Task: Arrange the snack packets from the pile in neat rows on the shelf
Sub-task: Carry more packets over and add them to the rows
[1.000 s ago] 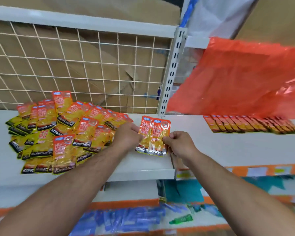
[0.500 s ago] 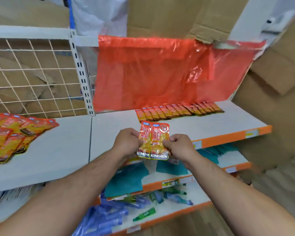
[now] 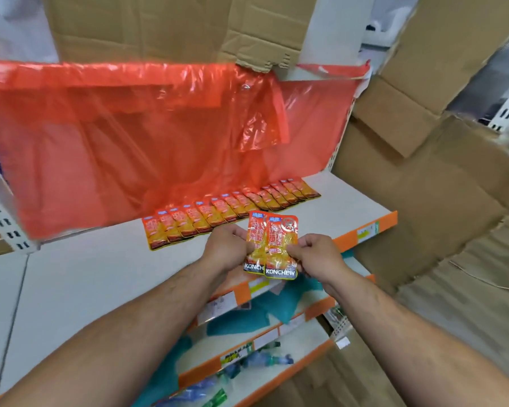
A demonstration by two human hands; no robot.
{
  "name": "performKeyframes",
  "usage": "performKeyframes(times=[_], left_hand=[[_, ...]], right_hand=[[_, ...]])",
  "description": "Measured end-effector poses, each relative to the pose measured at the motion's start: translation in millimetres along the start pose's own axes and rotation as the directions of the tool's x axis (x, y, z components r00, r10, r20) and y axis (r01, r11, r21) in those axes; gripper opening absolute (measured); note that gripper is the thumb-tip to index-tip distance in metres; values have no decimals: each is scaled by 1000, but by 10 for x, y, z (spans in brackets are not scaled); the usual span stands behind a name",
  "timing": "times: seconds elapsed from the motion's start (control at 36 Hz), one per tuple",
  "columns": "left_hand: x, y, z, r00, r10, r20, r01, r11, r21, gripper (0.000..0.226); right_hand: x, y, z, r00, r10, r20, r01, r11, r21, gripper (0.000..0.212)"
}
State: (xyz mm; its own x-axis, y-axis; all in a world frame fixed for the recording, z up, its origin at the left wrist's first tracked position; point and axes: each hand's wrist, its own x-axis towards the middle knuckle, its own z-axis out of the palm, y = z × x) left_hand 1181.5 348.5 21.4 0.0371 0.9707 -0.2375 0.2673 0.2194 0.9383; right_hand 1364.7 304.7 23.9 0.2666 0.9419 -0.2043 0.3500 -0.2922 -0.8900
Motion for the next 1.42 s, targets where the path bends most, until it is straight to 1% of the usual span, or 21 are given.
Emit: performKeyframes(times=[0.14, 0.25, 0.39, 0.44, 0.53, 0.61, 0.67, 0.81, 0.89, 0.97, 1.08, 1.17, 1.22, 1.28, 1.42], left_hand=[[589, 182, 302, 999, 6, 51, -5, 1000, -22, 26], [948, 327, 506, 997, 15, 78, -13, 1000, -24, 29], [1358, 431, 727, 993, 49, 107, -43, 997, -56, 32], [1487, 462, 822, 993, 38, 114, -32, 998, -57, 36], [1675, 518, 979, 994, 23, 106, -16, 998, -66, 30], [1832, 560, 1165, 996, -7, 93, 13, 998, -69, 31], [1943, 592, 1306, 997, -34, 65, 38, 997, -61, 33], [2213, 705, 1649, 999, -34, -22, 34, 999, 18, 34], [2339, 763, 1843, 992, -62, -106, 67, 997, 43, 35], [2471, 823, 2051, 973, -82, -214, 106, 989, 101, 26], [2576, 977, 2286, 945, -89, -315, 157, 967, 199, 26], [2619, 1034, 2411, 921, -95, -377, 201, 946, 254, 13], [2654, 1037, 2483, 913, -94, -398, 220, 933, 285, 16], [2690, 1042, 2535, 911, -78, -406, 235, 906, 353, 19], [2763, 1026, 2603, 907, -47, -419, 251, 859, 446, 18]], right_hand=[[517, -27, -229, 999, 35, -36, -35, 999, 7, 25], [880, -40, -380, 996, 50, -77, -51, 999, -11, 24], [1309, 1, -535, 992, 72, -101, -72, 997, 5, 33], [1440, 8, -600, 993, 74, -95, -75, 997, -5, 28], [1661, 17, -716, 995, 64, -79, -66, 998, -20, 21], [1903, 77, -842, 996, 71, -53, -72, 997, -21, 18], [2081, 120, -927, 997, 75, -33, -75, 997, -14, 17], [2556, 196, -1166, 996, 77, 38, -76, 997, -9, 17], [2817, 230, -1338, 992, 73, 99, -70, 997, -33, 18], [3109, 234, -1527, 983, 64, 170, -54, 996, -67, 19], [3472, 242, -1722, 972, 43, 232, -25, 996, -81, 22], [3636, 278, -1800, 959, 50, 281, -31, 997, -72, 23], [3712, 297, -1839, 950, 44, 309, -28, 998, -55, 25], [3793, 308, -1866, 942, 27, 333, -11, 999, -48, 25], [3950, 377, -1891, 928, 24, 371, -12, 999, -34, 13]])
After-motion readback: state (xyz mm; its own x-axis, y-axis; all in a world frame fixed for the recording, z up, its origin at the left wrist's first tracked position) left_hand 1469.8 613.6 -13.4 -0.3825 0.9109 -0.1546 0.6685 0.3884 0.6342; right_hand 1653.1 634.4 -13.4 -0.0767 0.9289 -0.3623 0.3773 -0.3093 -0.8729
